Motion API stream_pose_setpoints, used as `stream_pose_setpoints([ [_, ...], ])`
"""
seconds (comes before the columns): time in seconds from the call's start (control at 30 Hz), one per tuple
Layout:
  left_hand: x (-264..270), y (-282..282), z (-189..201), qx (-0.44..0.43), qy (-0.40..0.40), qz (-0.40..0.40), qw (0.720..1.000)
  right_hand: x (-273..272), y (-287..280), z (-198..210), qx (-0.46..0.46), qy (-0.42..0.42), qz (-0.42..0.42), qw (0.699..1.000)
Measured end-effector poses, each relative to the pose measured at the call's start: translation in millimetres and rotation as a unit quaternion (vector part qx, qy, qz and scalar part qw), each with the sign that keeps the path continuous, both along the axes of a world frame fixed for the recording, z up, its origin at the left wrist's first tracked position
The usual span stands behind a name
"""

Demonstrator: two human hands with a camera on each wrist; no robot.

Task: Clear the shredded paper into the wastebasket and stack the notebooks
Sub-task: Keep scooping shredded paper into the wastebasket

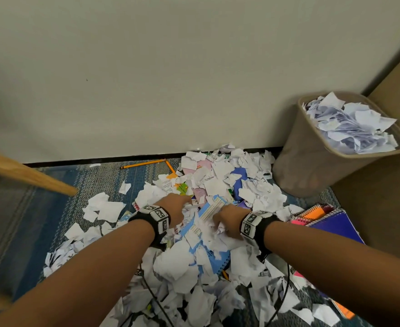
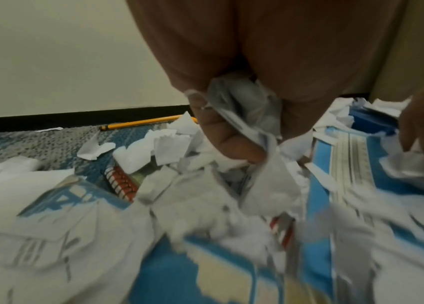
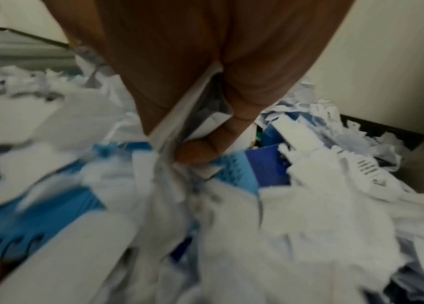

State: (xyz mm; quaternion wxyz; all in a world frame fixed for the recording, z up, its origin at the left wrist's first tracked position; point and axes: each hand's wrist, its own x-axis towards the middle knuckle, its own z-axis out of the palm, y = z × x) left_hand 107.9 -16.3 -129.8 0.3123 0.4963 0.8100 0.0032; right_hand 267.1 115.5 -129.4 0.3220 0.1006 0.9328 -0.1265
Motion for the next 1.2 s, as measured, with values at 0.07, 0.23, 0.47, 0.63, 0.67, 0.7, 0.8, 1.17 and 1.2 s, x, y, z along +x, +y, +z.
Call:
stream_pose_setpoints([
  [0.07, -5.2, 4.4, 6.7, 0.030, -0.005, 0.012, 0.999, -6.2, 9.2, 12.5, -0.007, 0.010, 0.004, 1.000],
  [0.23, -26.2, 31.1, 43.1, 0.133, -0.002, 0.078, 0.988, -25.3, 54.2, 64.2, -0.011, 0.145, -0.089, 0.985],
  [0.47, -28.0, 82.4, 81.7, 0.291, -0.030, 0.177, 0.940, -20.6, 124.5, 165.0, -0.106, 0.388, -0.309, 0.862],
  [0.63, 2.4, 137.6, 113.9, 0.388, -0.052, 0.184, 0.901, 26.0, 187.0, 225.4, -0.048, 0.528, -0.433, 0.729],
  [0.67, 9.9, 149.7, 121.4, 0.411, -0.057, 0.181, 0.892, 37.8, 199.1, 228.9, -0.027, 0.542, -0.447, 0.711],
  [0.7, 18.8, 162.4, 129.6, 0.437, -0.062, 0.174, 0.880, 50.7, 210.4, 228.7, -0.002, 0.547, -0.459, 0.700],
  [0.8, 49.1, 200.4, 155.7, 0.508, -0.073, 0.160, 0.843, 83.8, 234.8, 211.4, 0.087, 0.508, -0.495, 0.700],
  [1.17, 151.3, 306.2, 194.1, 0.645, -0.084, 0.105, 0.752, 115.2, 256.6, 141.5, 0.173, 0.218, -0.398, 0.874],
  [1.2, 155.5, 310.9, 190.6, 0.643, -0.082, 0.090, 0.756, 114.2, 256.6, 140.0, 0.173, 0.207, -0.399, 0.876],
])
